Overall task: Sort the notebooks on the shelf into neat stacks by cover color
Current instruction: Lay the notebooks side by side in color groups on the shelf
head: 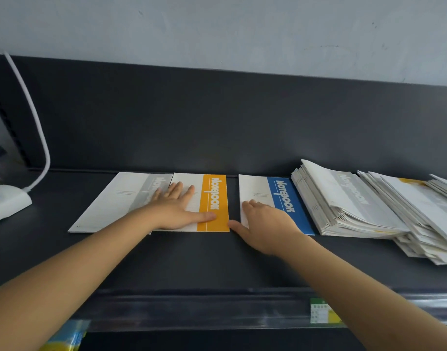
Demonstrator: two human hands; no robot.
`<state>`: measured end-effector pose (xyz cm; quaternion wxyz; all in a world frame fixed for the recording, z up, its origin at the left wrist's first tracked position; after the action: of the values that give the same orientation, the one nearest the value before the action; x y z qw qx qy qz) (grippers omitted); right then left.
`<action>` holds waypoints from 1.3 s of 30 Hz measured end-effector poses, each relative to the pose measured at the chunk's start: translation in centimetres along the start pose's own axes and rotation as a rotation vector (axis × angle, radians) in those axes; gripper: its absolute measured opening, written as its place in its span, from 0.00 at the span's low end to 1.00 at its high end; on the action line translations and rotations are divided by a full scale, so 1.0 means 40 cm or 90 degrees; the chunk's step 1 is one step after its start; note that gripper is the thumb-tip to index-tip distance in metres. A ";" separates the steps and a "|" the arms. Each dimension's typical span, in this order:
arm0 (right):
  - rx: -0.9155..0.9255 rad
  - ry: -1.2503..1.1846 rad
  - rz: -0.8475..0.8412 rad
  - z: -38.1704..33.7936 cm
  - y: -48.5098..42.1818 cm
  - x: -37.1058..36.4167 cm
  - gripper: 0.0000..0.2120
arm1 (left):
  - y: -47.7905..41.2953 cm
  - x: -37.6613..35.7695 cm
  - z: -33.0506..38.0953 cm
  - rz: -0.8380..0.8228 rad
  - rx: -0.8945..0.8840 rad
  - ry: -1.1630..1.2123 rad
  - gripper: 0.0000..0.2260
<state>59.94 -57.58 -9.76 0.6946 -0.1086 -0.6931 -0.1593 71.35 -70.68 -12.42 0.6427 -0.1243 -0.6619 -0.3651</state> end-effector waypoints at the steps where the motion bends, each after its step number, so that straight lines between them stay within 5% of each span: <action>1: 0.006 -0.027 -0.026 0.003 0.000 -0.010 0.33 | -0.002 -0.002 0.012 -0.009 -0.009 0.011 0.48; 6: 0.026 -0.083 -0.052 0.022 0.023 0.014 0.30 | -0.007 -0.007 0.058 -0.027 -0.010 0.028 0.48; 11: -0.074 -0.034 0.395 0.160 0.085 0.266 0.19 | -0.034 0.006 0.047 -0.045 -0.005 -0.041 0.51; 13: -0.218 0.007 0.349 0.281 0.097 0.288 0.23 | -0.038 0.008 0.030 -0.049 0.000 -0.052 0.53; 17: -0.343 0.035 0.023 0.395 0.097 0.173 0.19 | -0.028 0.008 0.022 -0.030 0.006 -0.034 0.54; 20: -0.350 0.028 0.079 0.380 0.099 0.180 0.08 | -0.008 0.049 0.051 0.066 -0.035 -0.024 0.44; 24: -0.302 0.094 0.193 0.267 0.115 0.261 0.07 | 0.036 0.128 0.089 0.181 -0.156 0.397 0.22; 29: -0.048 0.145 0.277 -0.101 0.090 0.272 0.11 | 0.076 0.168 0.146 0.006 -0.208 0.936 0.23; 32: 0.078 0.042 0.311 -0.243 0.083 0.224 0.21 | 0.080 0.181 0.075 0.109 -0.157 0.890 0.07; 36: 0.057 -0.241 0.319 -0.192 0.037 0.208 0.31 | 0.082 0.164 -0.084 0.180 -0.072 0.931 0.10; 39: 0.002 -0.616 0.262 -0.134 -0.038 0.150 0.35 | 0.095 0.171 -0.207 0.230 -0.007 0.924 0.10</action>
<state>64.30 -61.40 -3.96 0.3124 -0.3025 -0.8991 0.0501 79.10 -75.42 -5.52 0.9674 0.0378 -0.0388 -0.2473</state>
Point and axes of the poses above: each hand's wrist, its own y-axis away from the middle knuckle, its own x-axis out of the back of the hand, z = x × y, the point moved 10 cm from there along -y, towards the middle knuckle, and after that the axes turned 2 degrees about x, right-handed, at the moved point
